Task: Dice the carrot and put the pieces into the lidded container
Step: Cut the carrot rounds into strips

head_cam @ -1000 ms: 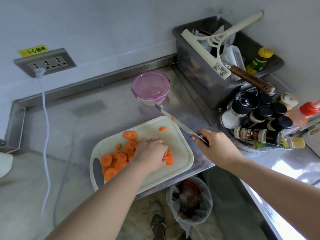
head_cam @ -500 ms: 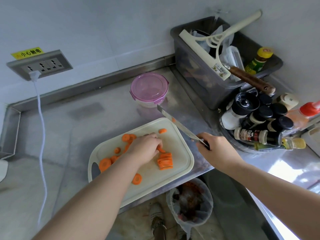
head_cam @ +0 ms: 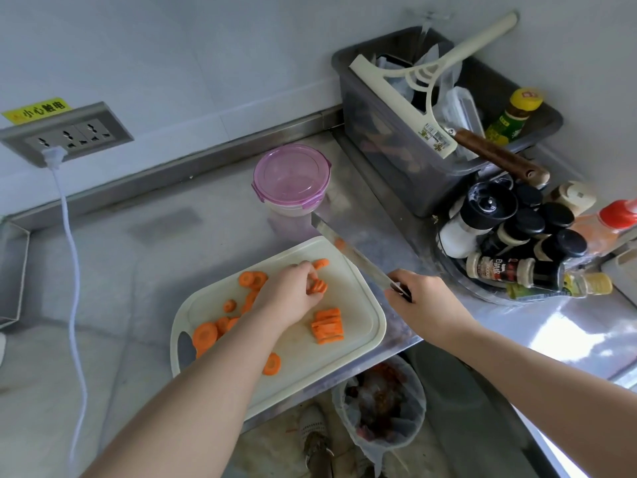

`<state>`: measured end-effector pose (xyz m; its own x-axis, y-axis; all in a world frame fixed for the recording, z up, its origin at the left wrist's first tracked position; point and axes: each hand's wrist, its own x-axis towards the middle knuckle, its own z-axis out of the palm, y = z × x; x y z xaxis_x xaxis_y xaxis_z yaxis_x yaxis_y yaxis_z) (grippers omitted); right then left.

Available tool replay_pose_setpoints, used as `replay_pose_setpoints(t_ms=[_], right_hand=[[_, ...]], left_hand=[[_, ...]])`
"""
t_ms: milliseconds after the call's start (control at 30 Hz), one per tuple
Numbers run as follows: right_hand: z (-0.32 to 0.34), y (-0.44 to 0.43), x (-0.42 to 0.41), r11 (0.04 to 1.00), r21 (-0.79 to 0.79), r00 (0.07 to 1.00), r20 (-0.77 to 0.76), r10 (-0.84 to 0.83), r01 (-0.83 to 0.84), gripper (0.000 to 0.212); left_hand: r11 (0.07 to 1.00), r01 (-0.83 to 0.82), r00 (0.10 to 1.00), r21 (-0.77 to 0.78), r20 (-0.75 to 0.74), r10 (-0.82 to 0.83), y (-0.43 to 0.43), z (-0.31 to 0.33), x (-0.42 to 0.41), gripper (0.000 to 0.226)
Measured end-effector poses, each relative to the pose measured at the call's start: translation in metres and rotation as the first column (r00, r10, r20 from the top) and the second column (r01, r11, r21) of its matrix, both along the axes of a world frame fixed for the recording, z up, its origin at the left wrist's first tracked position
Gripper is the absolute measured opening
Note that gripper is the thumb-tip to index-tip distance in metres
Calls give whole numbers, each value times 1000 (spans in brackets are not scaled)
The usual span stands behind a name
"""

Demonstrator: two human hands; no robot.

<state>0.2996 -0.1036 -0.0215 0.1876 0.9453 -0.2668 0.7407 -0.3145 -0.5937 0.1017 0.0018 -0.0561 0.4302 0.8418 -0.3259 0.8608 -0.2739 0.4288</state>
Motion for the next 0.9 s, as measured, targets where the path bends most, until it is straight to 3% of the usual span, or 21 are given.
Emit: replay_pose_setpoints(t_ms=[167, 400, 667, 900], right_hand=[[1, 3, -7, 998, -16, 999, 10, 53, -53, 23], [2, 6, -11, 997, -54, 998, 8, 56, -56, 24], [0, 6, -10, 996, -52, 997, 25, 76, -75, 24], [-7, 5, -11, 994, -68, 996, 12, 91, -90, 9]], left_hand=[[993, -113, 994, 20, 3, 113, -7, -5, -1, 39], [980, -178, 984, 91, 28, 176, -15, -11, 8, 22], [972, -223, 973, 79, 77, 217, -15, -17, 11, 27], [933, -355, 925, 66, 168, 340, -13, -15, 16, 18]])
